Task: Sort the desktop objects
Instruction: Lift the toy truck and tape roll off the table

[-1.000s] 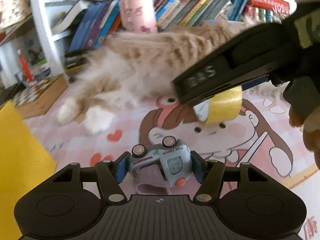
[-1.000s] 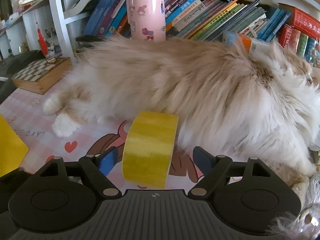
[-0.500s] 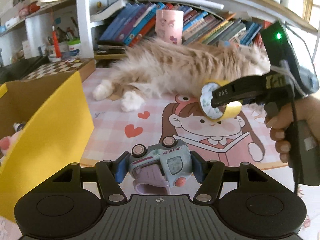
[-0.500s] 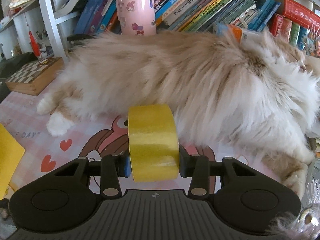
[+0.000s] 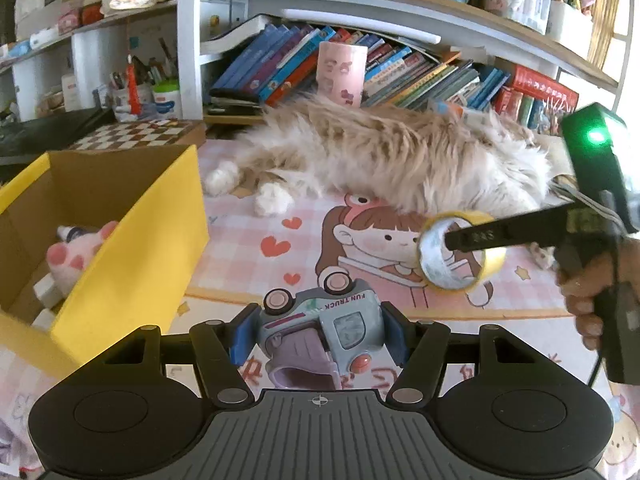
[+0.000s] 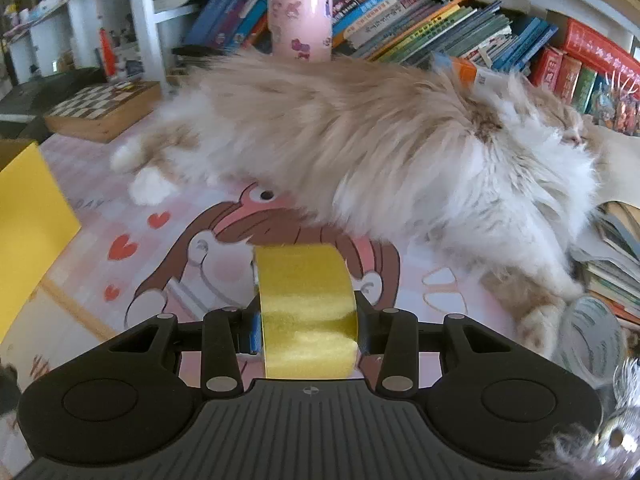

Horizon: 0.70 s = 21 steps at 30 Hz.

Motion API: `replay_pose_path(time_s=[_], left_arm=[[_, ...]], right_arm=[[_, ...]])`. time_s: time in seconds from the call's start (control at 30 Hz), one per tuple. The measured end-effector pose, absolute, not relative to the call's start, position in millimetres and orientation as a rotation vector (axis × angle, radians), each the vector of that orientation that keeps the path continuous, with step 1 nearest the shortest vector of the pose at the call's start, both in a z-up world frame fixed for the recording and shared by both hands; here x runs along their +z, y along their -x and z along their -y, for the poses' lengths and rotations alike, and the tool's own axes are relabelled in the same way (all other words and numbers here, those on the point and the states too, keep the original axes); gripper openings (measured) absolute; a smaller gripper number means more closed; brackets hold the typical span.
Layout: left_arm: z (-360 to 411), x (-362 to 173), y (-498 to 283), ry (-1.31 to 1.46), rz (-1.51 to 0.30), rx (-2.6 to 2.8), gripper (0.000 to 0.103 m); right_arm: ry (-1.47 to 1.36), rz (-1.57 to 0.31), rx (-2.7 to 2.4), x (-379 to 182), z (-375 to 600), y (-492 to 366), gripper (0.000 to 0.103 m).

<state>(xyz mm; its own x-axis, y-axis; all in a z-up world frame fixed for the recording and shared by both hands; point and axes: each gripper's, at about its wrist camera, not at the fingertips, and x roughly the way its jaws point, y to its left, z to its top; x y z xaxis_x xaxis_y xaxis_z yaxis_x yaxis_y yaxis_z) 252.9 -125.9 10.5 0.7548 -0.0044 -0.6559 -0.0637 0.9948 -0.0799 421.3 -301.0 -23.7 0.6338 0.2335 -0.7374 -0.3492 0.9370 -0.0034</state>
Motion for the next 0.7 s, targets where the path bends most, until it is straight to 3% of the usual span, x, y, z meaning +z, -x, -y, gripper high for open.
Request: replay_pose_path(time_s=[0.7], left_arm=[[111,23,-196,0.096,-0.688,-0.071,0.063]], right_arm=[[0.032,-0.801,0.367,12,314,-298,0.037]])
